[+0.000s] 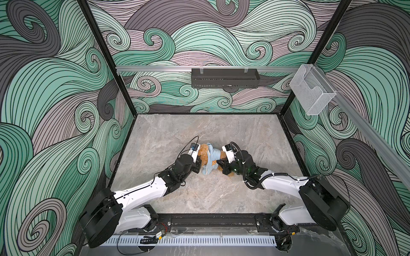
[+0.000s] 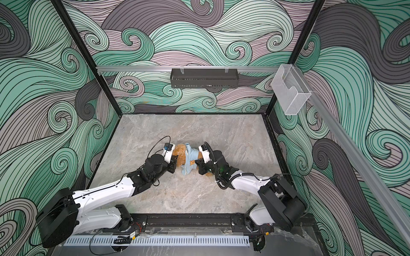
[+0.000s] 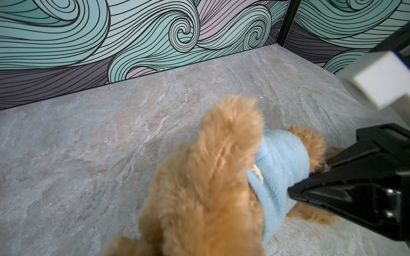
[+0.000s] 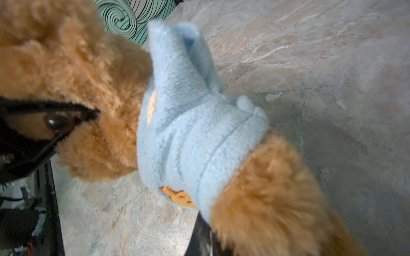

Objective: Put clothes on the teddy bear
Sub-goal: 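Lower the right gripper onto the hoodie hem and grasp it while the left gripper holds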

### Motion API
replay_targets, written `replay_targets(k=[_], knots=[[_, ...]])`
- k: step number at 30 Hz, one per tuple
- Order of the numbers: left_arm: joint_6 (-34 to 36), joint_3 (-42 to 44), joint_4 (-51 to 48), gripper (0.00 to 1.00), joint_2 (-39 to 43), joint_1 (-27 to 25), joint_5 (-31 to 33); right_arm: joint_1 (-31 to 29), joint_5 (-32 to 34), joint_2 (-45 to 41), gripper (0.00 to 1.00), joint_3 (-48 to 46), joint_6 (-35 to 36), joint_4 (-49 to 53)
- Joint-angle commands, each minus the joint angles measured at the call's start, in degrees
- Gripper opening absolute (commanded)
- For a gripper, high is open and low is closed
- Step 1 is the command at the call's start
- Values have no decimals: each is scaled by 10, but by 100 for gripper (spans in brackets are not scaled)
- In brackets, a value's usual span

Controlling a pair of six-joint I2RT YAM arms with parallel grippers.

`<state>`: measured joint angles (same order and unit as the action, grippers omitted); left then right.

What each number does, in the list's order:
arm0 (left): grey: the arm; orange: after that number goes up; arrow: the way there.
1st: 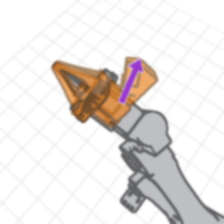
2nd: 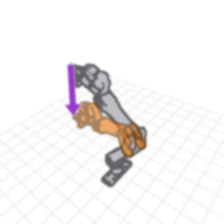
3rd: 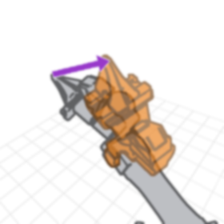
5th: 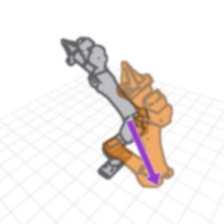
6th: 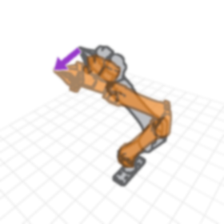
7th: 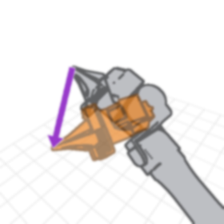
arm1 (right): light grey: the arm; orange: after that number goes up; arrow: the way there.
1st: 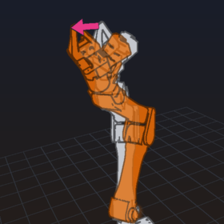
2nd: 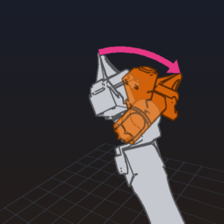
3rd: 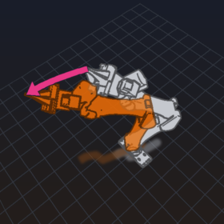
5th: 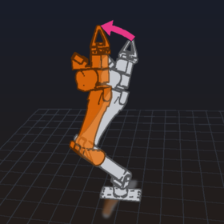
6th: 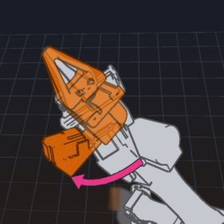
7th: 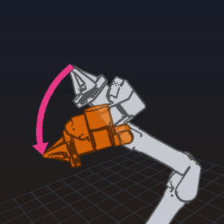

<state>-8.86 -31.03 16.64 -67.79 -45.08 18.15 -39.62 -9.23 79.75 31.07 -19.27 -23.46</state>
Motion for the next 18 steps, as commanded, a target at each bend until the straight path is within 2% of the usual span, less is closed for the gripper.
replay_targets(k=[1,5,7,14,18], knots=[[-52,-32,-37,0,3,-2,87,1,134,-33,0,9,-69,70],[-174,-31,-81,0,19,-1,201,1,204,-62,0,-42,-140,60],[-225,-31,-99,0,25,-1,227,-2,225,-61,0,-58,-158,52],[-347,-33,-143,0,31,3,250,-35,282,-29,0,-89,-139,-5],[-395,-8,-120,0,47,12,272,-49,314,-26,0,-117,-126,-32]])
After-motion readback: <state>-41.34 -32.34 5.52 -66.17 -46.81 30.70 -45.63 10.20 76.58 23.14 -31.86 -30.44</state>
